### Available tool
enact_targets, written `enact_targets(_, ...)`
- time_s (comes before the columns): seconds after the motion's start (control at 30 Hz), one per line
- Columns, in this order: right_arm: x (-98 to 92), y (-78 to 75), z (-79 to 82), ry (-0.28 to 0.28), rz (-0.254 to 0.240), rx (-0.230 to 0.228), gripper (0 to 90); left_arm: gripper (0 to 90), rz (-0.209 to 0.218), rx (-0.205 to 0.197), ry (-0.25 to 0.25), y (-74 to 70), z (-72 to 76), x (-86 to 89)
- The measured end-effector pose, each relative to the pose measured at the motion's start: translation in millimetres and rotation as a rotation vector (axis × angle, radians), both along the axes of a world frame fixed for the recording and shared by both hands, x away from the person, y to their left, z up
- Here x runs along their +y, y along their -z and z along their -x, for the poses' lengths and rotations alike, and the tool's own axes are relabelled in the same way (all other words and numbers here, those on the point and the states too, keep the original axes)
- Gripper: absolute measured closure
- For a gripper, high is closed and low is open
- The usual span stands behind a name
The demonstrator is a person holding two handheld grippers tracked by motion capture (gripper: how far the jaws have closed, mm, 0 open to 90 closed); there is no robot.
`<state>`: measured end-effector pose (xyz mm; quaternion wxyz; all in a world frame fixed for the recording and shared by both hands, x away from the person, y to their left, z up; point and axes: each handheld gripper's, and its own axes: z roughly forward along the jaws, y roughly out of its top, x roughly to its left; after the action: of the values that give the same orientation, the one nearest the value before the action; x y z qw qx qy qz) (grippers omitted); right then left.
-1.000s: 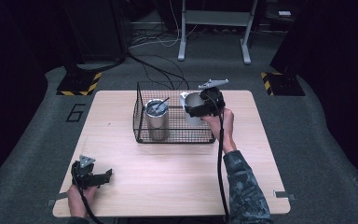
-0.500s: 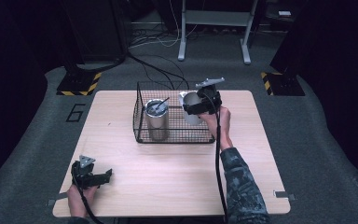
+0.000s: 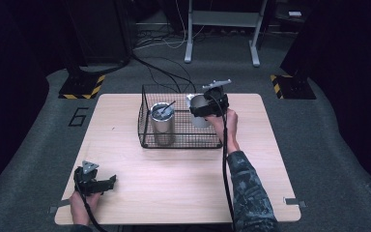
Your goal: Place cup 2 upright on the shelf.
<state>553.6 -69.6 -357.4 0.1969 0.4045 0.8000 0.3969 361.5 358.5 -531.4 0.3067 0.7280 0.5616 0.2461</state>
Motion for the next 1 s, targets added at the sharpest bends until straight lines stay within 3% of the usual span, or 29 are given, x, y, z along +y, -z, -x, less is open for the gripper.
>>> enact_targets(1.0,10.5,22.9,-15.3,0.031,0.013,0.068,5.5,3.6,0.0,-0.006,-0.001,0.3,0.1,-0.2)
